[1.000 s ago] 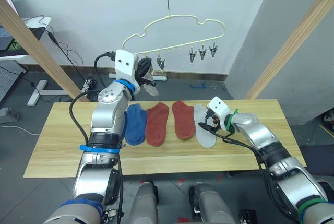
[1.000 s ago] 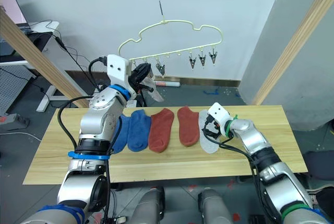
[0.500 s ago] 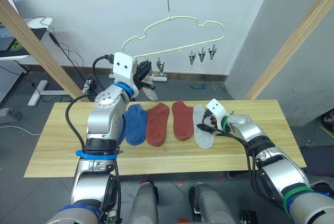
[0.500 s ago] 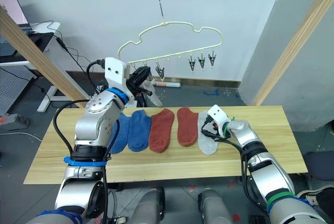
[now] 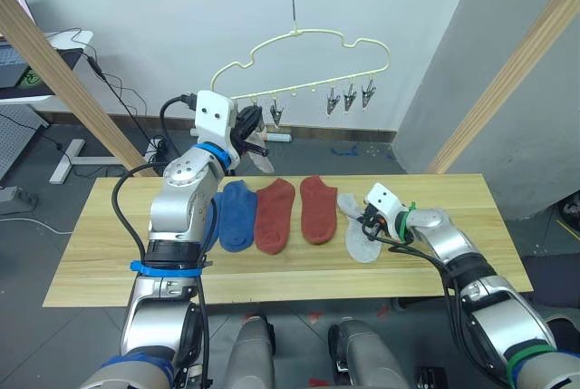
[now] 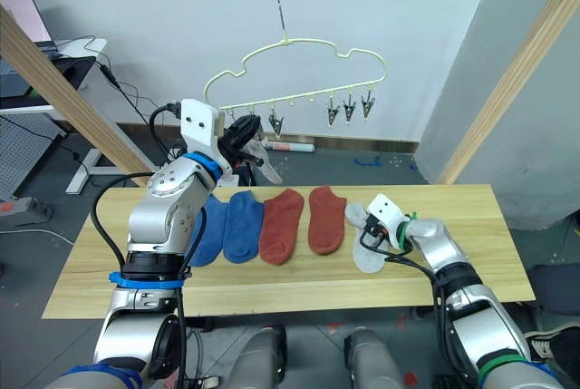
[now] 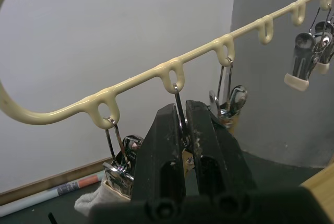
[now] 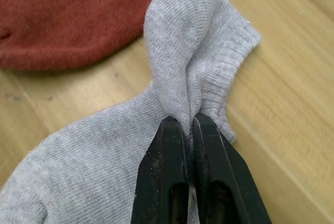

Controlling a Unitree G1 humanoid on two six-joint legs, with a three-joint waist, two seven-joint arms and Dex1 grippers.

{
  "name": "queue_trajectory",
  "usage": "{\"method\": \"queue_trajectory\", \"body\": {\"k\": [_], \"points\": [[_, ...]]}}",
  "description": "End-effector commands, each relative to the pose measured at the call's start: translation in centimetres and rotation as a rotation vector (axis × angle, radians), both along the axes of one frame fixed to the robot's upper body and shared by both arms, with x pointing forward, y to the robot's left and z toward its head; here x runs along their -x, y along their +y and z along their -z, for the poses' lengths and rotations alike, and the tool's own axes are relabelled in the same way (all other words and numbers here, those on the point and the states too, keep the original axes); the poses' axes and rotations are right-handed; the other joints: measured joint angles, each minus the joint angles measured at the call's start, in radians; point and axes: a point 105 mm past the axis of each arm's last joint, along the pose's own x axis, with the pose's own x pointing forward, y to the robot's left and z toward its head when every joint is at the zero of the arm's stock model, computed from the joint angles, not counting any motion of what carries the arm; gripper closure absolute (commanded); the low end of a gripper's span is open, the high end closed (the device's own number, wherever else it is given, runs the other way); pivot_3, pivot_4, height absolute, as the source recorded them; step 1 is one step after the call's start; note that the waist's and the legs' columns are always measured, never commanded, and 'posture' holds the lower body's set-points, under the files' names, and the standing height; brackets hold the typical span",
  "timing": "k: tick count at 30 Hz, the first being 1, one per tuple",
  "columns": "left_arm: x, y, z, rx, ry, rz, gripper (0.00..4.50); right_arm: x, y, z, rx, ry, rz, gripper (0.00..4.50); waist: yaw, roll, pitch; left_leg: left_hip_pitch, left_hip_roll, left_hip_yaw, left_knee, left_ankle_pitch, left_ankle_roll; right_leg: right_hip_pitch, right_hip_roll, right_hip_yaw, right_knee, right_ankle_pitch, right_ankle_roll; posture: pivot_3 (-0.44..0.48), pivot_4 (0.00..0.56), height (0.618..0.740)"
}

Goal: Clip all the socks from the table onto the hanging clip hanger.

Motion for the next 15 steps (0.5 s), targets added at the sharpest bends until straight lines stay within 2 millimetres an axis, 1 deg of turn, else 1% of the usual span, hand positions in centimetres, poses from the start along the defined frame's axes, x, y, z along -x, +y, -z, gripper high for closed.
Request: {"method": "queue_trajectory", "body": {"k": [1,3,5,6,7,8,10,13,15], "points": [[0.2,-0.2,0.7,0.078,0.086,0.047,4.5,0.8,-0.4,-1.8,-0.046,-0.044,-0.006,4.48,0.0,0.0,0.0,0.0,0.0,0.0,0.0,0.0,0.0,0.0,0.0,0.0,0.0,0.0,0.0,0.065,0.225,0.74],[0.4,-0.4,1.1,0.196,0.174,0.088,4.5,1.5,0.1,-3.7,-0.052,-0.114,-0.061,4.48,-0.001,0.0,0.0,0.0,0.0,0.0,-0.001,0.0,0.0,0.0,0.0,0.0,0.0,0.0,0.001,0.065,0.225,0.74],[0.7,-0.8,1.1,0.369,0.277,0.154,4.5,2.3,0.9,-5.7,-0.053,-0.183,-0.096,4.48,-0.004,0.0,0.0,0.0,0.0,0.0,-0.001,0.0,0.0,-0.001,0.0,0.0,0.0,-0.002,0.003,0.059,0.227,0.74],[0.9,-0.8,1.1,0.419,0.309,0.177,4.5,2.7,1.4,-6.5,-0.063,-0.205,-0.11,4.48,-0.007,0.0,0.0,0.0,0.0,0.0,-0.001,0.0,0.0,-0.001,0.0,0.001,0.0,-0.002,0.003,0.051,0.227,0.74],[0.9,-0.7,1.0,0.493,0.351,0.195,4.5,3.2,2.3,-7.6,-0.098,-0.228,-0.123,4.48,-0.009,0.0,0.0,0.0,0.001,0.0,-0.001,0.0,0.0,-0.001,0.0,0.001,0.0,-0.002,0.003,0.043,0.227,0.74],[1.0,-0.5,1.0,0.539,0.378,0.205,4.5,3.6,3.0,-8.4,-0.121,-0.239,-0.132,4.48,-0.009,0.0,0.0,0.0,0.001,0.0,-0.001,0.0,0.0,-0.001,0.0,0.0,0.0,-0.002,0.004,0.037,0.226,0.74],[1.2,-0.6,0.6,0.642,0.425,0.254,4.5,4.1,5.1,-10.5,-0.191,-0.288,-0.147,4.48,-0.009,0.0,0.0,0.0,0.001,-0.001,-0.001,0.0,0.0,-0.001,0.001,0.0,0.0,-0.002,0.004,0.028,0.224,0.74],[1.4,-0.8,0.1,0.711,0.464,0.292,4.5,4.1,7.7,-12.9,-0.264,-0.343,-0.148,4.48,-0.007,0.0,0.0,0.0,0.001,-0.002,-0.001,0.0,0.0,-0.001,0.001,0.0,0.0,-0.002,0.004,0.023,0.222,0.74],[1.5,-1.0,0.0,0.714,0.477,0.303,4.5,3.9,9.1,-14.1,-0.298,-0.367,-0.15,4.48,-0.005,0.0,0.0,0.0,0.0,-0.001,0.0,0.0,0.0,-0.001,0.0,0.0,0.0,-0.002,0.004,0.023,0.222,0.74]]}}
